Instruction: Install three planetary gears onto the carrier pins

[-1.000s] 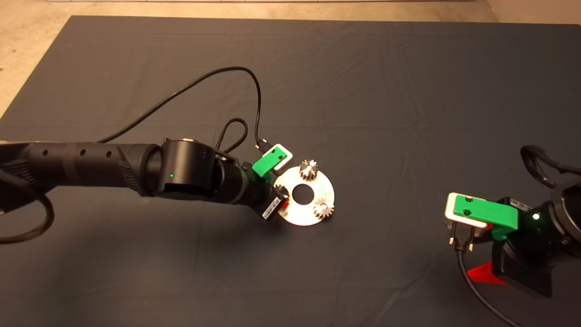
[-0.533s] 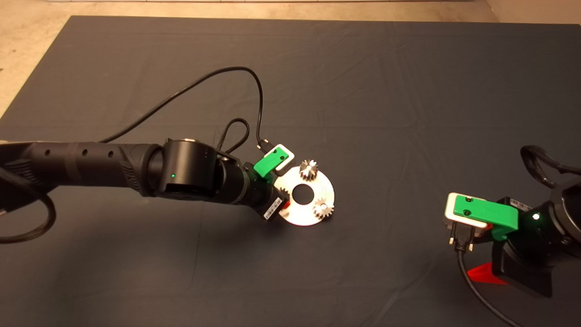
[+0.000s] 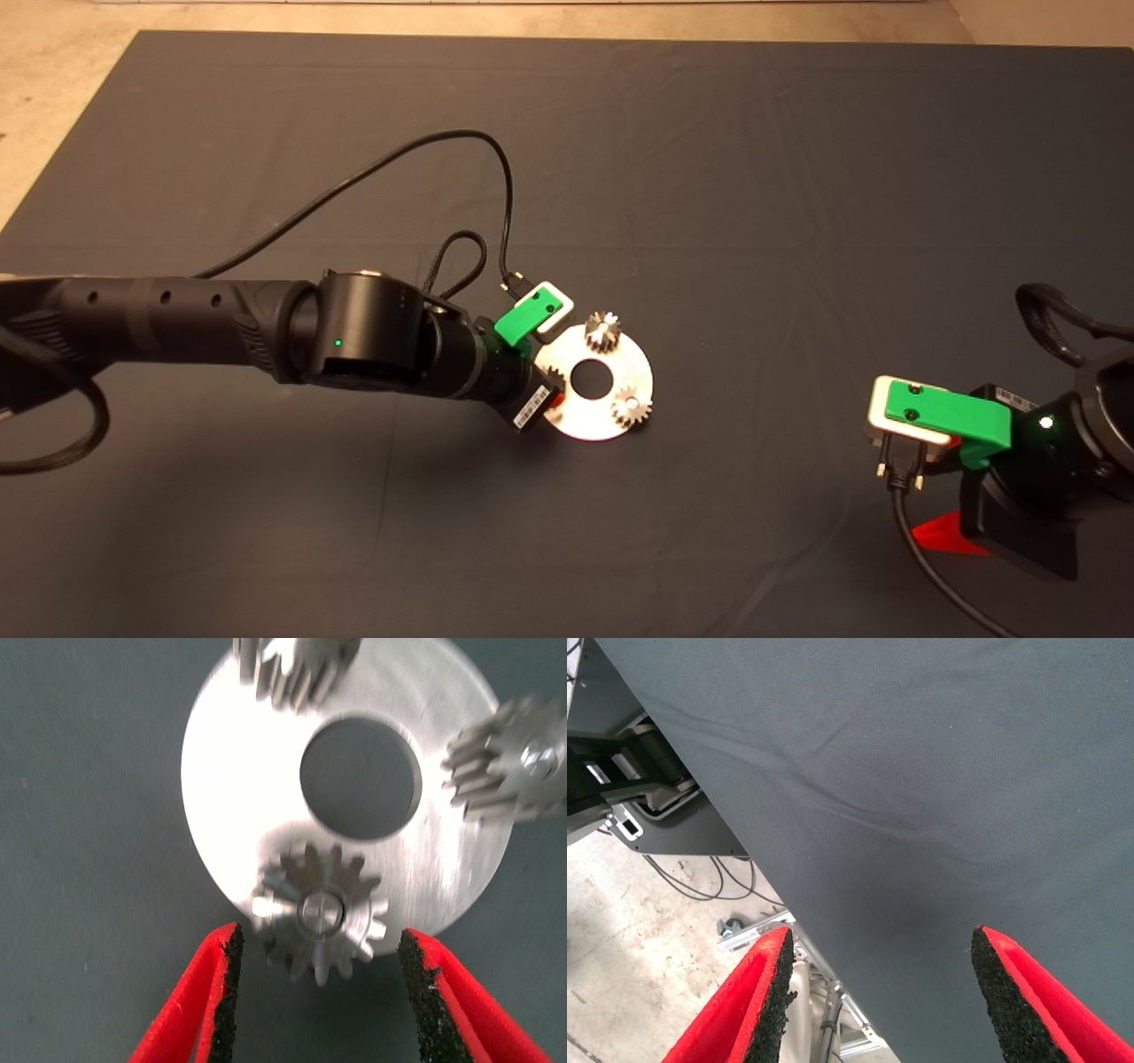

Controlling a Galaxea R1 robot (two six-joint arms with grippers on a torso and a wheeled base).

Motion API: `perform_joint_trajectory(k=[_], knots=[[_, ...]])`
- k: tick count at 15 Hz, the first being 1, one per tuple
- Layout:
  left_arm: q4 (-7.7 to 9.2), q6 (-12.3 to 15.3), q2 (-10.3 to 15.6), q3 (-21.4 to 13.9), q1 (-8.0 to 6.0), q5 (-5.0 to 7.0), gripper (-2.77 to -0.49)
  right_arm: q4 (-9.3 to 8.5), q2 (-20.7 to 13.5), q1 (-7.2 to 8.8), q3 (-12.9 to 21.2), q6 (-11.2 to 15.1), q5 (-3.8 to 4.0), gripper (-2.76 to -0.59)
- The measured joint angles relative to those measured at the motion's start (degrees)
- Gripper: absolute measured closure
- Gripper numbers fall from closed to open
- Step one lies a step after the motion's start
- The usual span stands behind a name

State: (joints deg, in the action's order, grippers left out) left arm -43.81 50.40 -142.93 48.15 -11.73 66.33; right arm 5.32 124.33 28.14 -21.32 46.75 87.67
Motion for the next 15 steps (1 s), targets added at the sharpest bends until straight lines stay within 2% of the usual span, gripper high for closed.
perform_joint_trajectory(k=[3,4,5,7,8,11,13,14,15], knots=[[4.95,-2.52,-1.2,-0.04,-0.23,8.14,-1.16,0.0,0.15,0.0,-0.12,0.0,0.0,-1.47],[6.03,-2.96,-1.15,-0.39,-0.21,10.88,-1.16,0.0,0.15,-0.02,-0.12,0.02,0.0,-1.47],[7.27,-3.18,-0.84,-1.43,-0.26,13.54,-1.16,0.0,0.2,-0.02,-0.12,0.11,0.0,-1.47],[9.81,-2.68,-0.04,-5.12,-0.39,19.02,-1.16,0.0,1.59,-0.22,-0.06,1.9,-0.03,-1.47],[10.58,-1.52,0.27,-7.01,-0.72,20.59,-1.16,0.0,3.49,-0.52,0.02,3.77,-0.46,-1.47],[12.01,1.87,1.22,-11.52,-2.28,20.77,-1.16,0.02,13.41,-0.94,0.46,9.51,-2.5,-1.47],[14.62,5.61,2.91,-15.54,-3.57,20.99,-1.16,0.27,19.78,-1.93,0.71,14.11,-3.07,-1.47],[15.64,7.88,3.61,-17.93,-4.66,21.15,-1.16,0.66,22.51,-2.32,0.93,17.02,-3.08,-1.47],[16.01,10.75,4.14,-20.46,-5.28,21.13,-1.16,1.45,25.15,-2.97,1.14,18.8,-2.86,-1.47]])
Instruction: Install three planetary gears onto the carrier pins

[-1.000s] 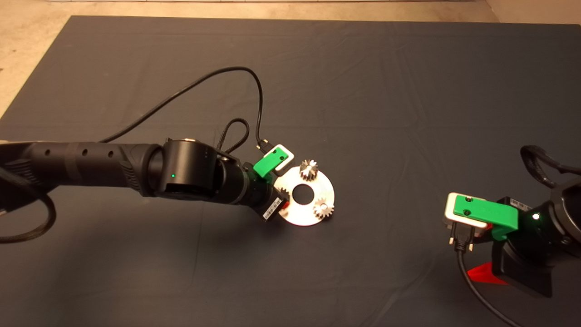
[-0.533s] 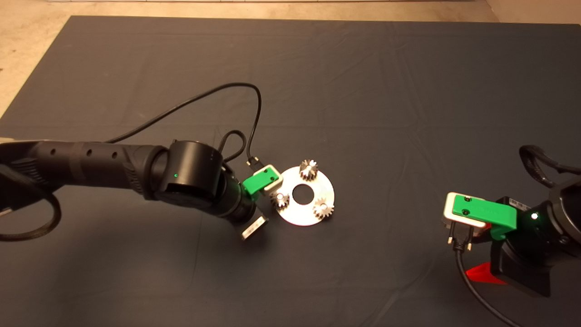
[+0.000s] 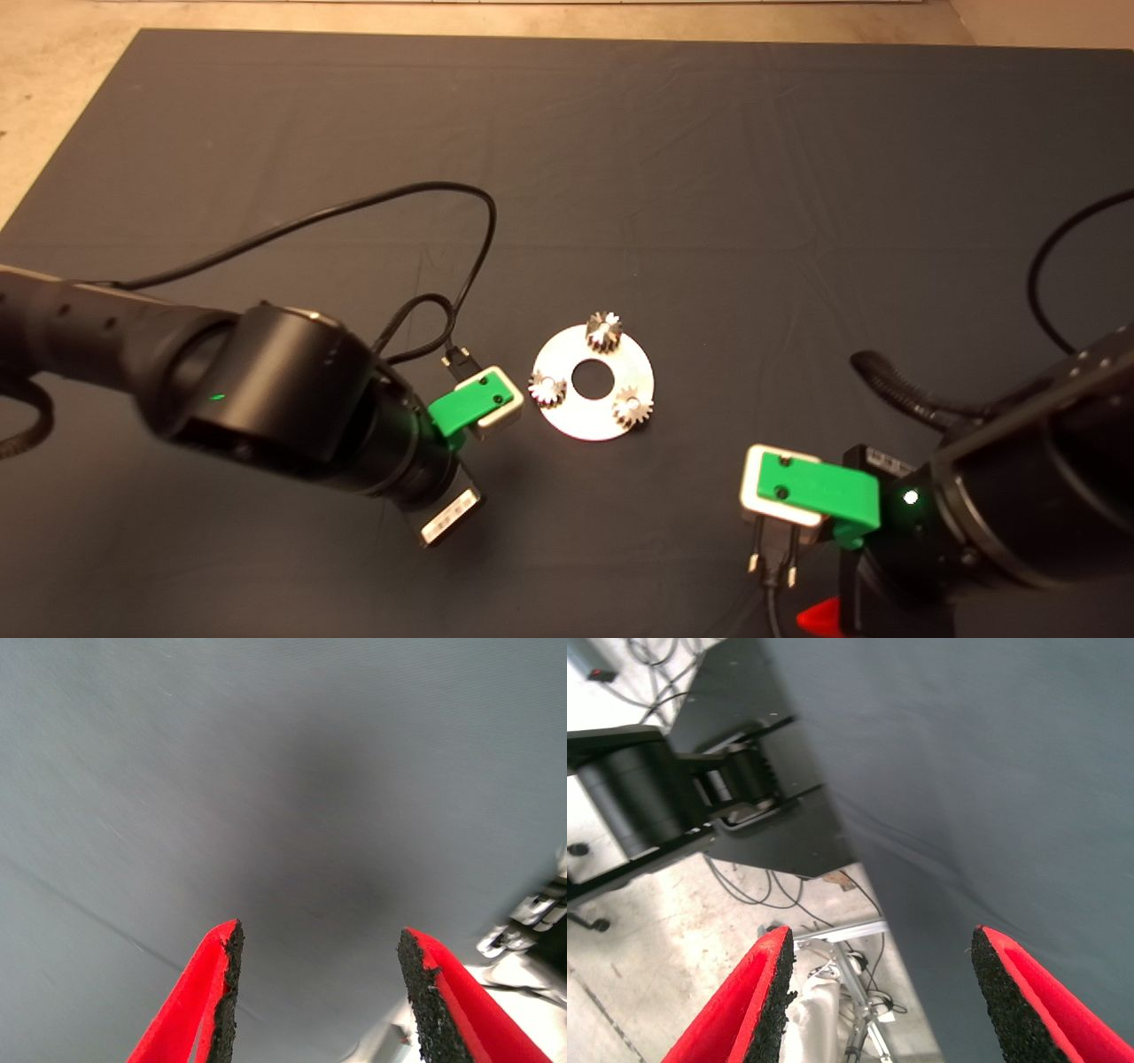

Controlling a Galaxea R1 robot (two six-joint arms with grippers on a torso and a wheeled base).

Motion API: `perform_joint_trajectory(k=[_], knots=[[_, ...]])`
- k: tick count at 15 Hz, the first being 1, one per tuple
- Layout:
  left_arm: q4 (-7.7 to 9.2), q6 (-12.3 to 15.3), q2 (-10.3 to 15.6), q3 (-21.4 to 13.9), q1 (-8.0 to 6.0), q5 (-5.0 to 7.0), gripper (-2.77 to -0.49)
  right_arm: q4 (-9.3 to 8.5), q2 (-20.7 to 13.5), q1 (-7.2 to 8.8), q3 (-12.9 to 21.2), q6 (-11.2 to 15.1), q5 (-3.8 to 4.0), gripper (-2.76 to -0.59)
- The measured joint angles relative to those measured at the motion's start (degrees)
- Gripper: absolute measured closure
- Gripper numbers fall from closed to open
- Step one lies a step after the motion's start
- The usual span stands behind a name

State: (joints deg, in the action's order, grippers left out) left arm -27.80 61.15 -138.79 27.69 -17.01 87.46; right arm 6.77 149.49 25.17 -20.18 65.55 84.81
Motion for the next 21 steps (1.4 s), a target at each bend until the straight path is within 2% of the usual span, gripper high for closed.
perform_joint_trajectory(k=[1,3,4,5,6,7,8,10,13,14,15,16,18,20,21], knots=[[0.66,2.93,0.42,-2.47,-0.44,-0.02,-1.16,1.62,2.02,-1.15,0.24,0.9,0.38,-1.47],[1.51,6.98,2.0,-6.2,-0.68,-0.05,-1.16,5.54,2.73,-5.02,0.31,1.51,2.45,-1.47],[1.78,8.62,2.83,-7.34,-0.73,0.02,-1.16,7.0,1.93,-7.82,0.31,1.66,2.66,-1.47],[1.83,9.6,3.34,-8.34,-0.88,-0.05,-1.16,8.45,0.35,-11.33,0.31,1.73,2.65,-1.47],[1.89,10.48,4.2,-9.14,-0.86,-0.04,-1.16,9.48,-2.05,-14.38,0.31,1.82,2.56,-1.47],[1.89,11.21,5.48,-9.75,-0.62,-0.02,-1.16,10.71,-5.66,-16.02,0.31,1.84,2.51,-1.47],[1.83,11.59,6.66,-10.14,0.06,0.0,-1.16,12.28,-10.29,-16.3,0.33,1.84,2.65,-1.47],[1.45,12.03,8.55,-10.66,2.58,0.0,-1.16,14.75,-18.87,-16.61,0.31,1.84,3.12,-1.47],[0.11,12.61,11.58,-10.97,4.38,0.0,-1.16,16.45,-28.67,-17.49,0.45,1.62,3.09,-1.47],[-0.55,12.79,12.74,-10.97,4.9,0.02,-1.16,17.19,-30.87,-17.56,0.55,1.37,3.08,-1.47],[-1.43,12.89,13.66,-10.99,5.44,0.0,-1.16,18.8,-32.08,-17.57,0.64,1.09,2.57,-1.47],[-2.26,12.97,14.18,-10.99,5.99,0.0,-1.16,20.94,-32.32,-17.78,0.72,0.95,1.39,-1.47],[-3.85,13.04,14.94,-10.99,7.34,0.02,-1.16,26.03,-33.57,-18.27,0.75,0.8,-2.47,-1.47],[-5.28,13.26,15.34,-10.99,8.67,0.0,-1.16,28.67,-36.24,-19.77,0.75,0.74,-8.1,-1.47],[-5.97,13.46,15.5,-10.99,9.38,-0.02,-1.16,30.33,-38.14,-21.12,0.75,0.73,-10.31,-1.47]])
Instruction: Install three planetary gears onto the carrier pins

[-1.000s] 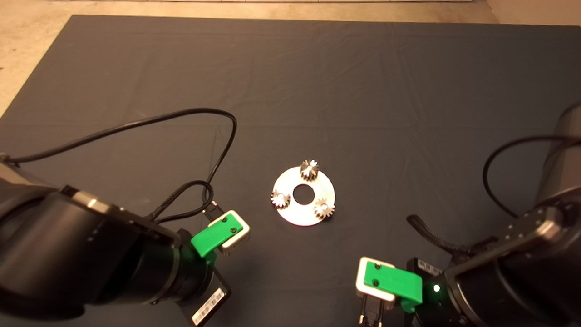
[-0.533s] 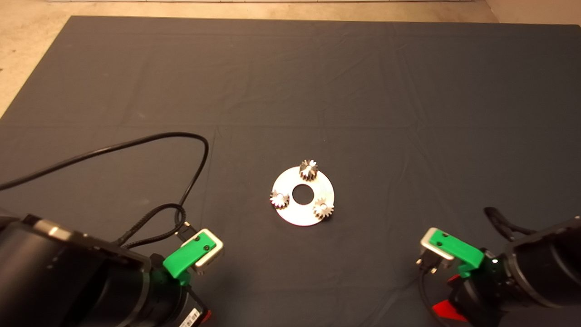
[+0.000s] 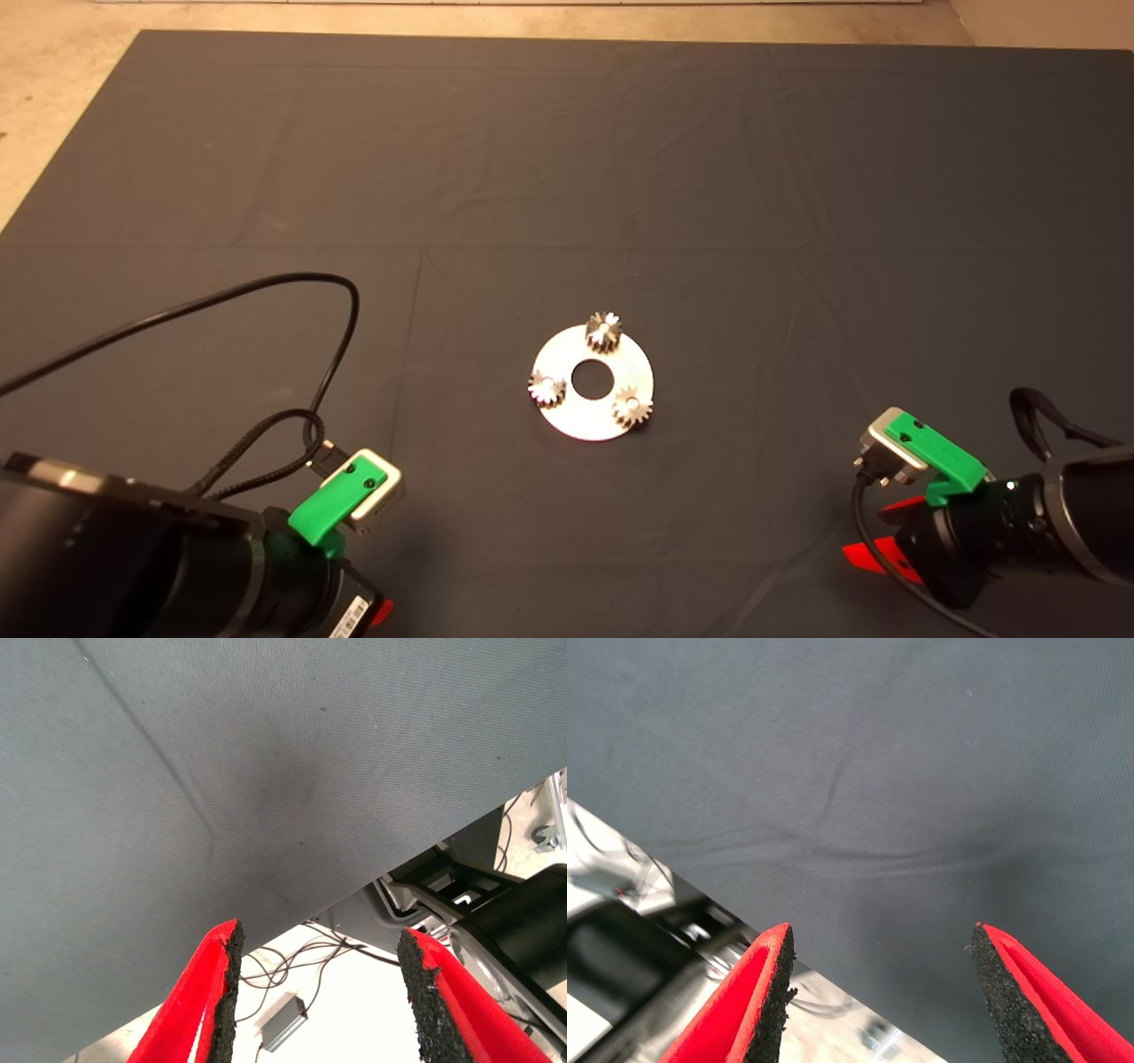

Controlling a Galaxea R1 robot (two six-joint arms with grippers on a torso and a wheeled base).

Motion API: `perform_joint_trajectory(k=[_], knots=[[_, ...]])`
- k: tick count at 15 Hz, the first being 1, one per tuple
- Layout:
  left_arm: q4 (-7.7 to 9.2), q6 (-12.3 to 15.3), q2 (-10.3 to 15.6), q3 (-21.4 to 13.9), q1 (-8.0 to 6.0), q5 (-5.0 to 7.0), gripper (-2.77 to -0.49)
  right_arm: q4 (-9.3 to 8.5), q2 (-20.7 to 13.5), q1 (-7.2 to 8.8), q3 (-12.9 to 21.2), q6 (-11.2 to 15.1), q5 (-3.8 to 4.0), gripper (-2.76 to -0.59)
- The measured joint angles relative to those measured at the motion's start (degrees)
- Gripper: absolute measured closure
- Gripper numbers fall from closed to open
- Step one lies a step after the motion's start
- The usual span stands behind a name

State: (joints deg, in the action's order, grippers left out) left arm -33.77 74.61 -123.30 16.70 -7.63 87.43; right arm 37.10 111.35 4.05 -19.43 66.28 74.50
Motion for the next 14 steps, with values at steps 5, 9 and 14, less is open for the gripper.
perform_joint_trajectory(k=[5,9,14], knots=[[-4.21,1.68,0.56,-0.11,4.56,0.0,-1.16,2.06,-1.67,-4.29,0.04,0.0,-1.84,-1.47],[-6.78,2.93,1.54,-0.11,8.26,-0.02,-1.16,2.37,-5.18,-5.45,0.11,0.0,-1.62,-1.47],[-12.45,4.91,7.45,-0.39,9.69,-0.04,-1.16,4.07,-5.15,-6.24,0.12,0.01,-1.75,-1.47]])
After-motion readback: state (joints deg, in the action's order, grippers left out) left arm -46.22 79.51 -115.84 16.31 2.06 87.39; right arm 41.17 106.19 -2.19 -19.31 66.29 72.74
